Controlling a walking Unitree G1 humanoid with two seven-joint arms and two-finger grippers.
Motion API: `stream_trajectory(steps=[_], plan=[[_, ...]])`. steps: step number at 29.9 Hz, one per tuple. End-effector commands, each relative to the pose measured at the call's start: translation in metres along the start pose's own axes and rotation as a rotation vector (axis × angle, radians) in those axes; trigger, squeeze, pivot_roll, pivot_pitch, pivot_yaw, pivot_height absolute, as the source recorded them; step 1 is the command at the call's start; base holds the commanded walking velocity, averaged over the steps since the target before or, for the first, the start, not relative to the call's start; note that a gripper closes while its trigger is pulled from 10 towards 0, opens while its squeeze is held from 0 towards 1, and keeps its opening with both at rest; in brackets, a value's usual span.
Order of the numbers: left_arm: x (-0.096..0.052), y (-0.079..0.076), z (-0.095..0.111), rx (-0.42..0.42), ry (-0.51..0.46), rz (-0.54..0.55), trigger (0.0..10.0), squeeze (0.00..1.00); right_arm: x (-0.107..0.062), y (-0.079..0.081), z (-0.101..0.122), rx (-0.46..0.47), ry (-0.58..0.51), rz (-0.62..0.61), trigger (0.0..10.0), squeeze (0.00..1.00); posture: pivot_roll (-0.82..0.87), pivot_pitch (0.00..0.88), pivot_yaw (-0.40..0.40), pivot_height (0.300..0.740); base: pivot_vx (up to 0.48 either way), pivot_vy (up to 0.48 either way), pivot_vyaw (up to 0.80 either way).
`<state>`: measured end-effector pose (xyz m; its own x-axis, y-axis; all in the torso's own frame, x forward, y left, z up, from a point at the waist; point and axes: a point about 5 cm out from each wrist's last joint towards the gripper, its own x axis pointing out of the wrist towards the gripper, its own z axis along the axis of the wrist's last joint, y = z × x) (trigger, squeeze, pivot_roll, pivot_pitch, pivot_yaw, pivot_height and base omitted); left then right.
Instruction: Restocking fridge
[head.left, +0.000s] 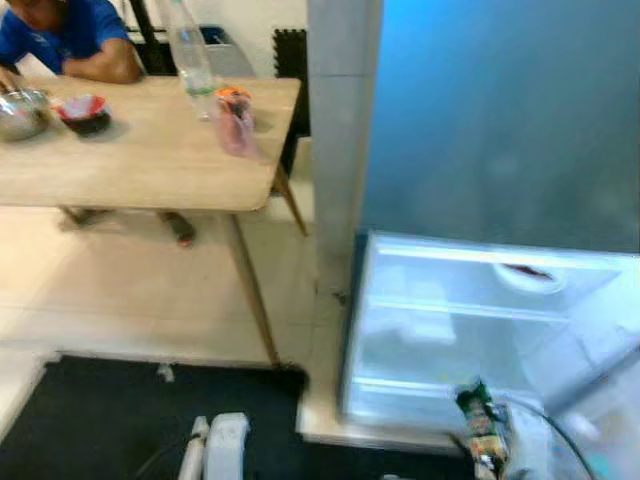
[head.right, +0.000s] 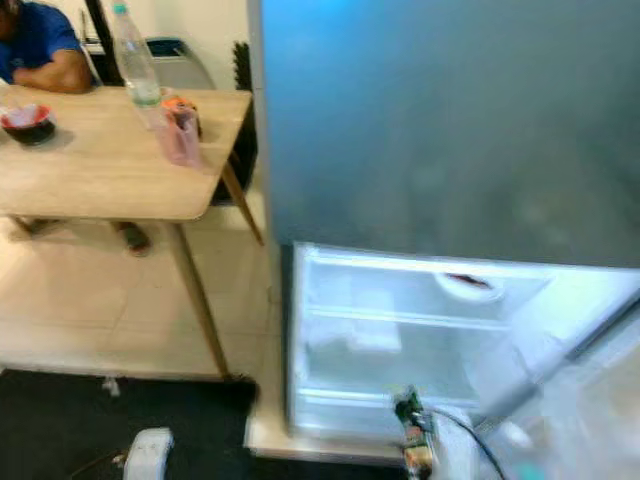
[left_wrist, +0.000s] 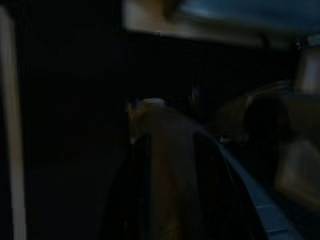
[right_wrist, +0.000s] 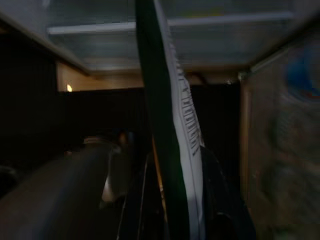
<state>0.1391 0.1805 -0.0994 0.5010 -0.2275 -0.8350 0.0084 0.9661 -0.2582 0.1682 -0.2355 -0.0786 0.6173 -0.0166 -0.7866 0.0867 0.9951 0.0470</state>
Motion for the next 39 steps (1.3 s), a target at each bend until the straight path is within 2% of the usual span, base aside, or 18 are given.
stream_trajectory(steps=[1,4,8,12,14,16,19,20,22,26,30,32,39], plan=[[-0.001,-0.001,-0.005,-0.001,0.018,-0.004,10.0,0.0,0.001,0.0,0.003,0.011,-0.017,-0.001,10.0,0.0,-0.05,0.054,-0.003,0.74,0.0,0.0,0.0],[0.0,-0.001,-0.003,0.001,0.01,-0.005,10.0,0.0,0.001,0.001,0.003,0.011,-0.018,0.0,10.0,0.0,-0.05,0.054,-0.003,0.74,0.0,0.0,0.0],[0.002,-0.003,0.005,0.044,-0.016,-0.022,10.0,0.0,0.002,0.003,0.008,0.012,-0.035,0.016,10.0,0.0,-0.05,0.054,-0.003,0.74,0.0,0.0,0.0],[0.004,-0.009,0.017,0.091,-0.054,-0.056,10.0,0.0,0.005,0.009,0.02,0.015,-0.078,0.058,10.0,0.0,-0.05,0.058,-0.003,0.74,0.0,0.0,0.0],[0.006,-0.014,0.027,0.151,-0.082,-0.088,10.0,0.0,0.007,0.014,0.031,0.012,-0.119,0.086,10.0,0.0,-0.05,0.063,-0.004,0.74,0.0,0.0,0.0],[0.006,-0.014,0.027,0.151,-0.082,-0.088,10.0,0.0,0.007,0.014,0.031,0.012,-0.119,0.086,10.0,0.0,-0.05,0.063,-0.004,0.74,0.0,0.0,0.0],[0.01,-0.028,0.052,0.275,-0.149,-0.167,10.0,0.0,0.011,0.02,0.06,0.007,-0.212,0.106,10.0,0.0,-0.05,0.064,-0.004,0.74,0.0,0.0,0.0],[0.01,-0.028,0.052,0.275,-0.149,-0.167,10.0,0.0,0.011,0.02,0.06,0.007,-0.212,0.106,10.0,0.0,-0.05,0.064,-0.004,0.74,0.0,0.0,0.0],[0.013,-0.046,0.071,0.406,-0.197,-0.274,10.0,0.0,0.012,0.019,0.088,-0.015,-0.285,0.054,10.0,0.0,-0.05,0.062,-0.003,0.74,0.0,0.0,0.0],[0.013,-0.057,0.077,0.442,-0.212,-0.343,10.0,0.0,0.012,0.016,0.098,-0.021,-0.309,0.015,10.0,0.0,-0.05,0.061,-0.002,0.74,0.0,0.0,0.0],[0.014,-0.07,0.081,0.562,-0.218,-0.394,10.0,0.0,0.01,0.012,0.117,0.022,-0.377,-0.005,10.0,0.0,-0.05,0.06,-0.001,0.74,0.0,0.0,0.0],[0.014,-0.071,0.081,0.57,-0.22,-0.397,10.0,0.0,0.009,0.012,0.12,0.038,-0.391,0.0,10.0,0.0,-0.05,0.06,-0.001,0.74,0.0,0.0,0.0],[0.014,-0.078,0.086,0.577,-0.258,-0.426,10.0,0.0,0.013,0.022,0.117,0.007,-0.328,0.073,10.0,0.0,-0.05,0.068,0.0,0.74,0.0,0.0,0.0]])
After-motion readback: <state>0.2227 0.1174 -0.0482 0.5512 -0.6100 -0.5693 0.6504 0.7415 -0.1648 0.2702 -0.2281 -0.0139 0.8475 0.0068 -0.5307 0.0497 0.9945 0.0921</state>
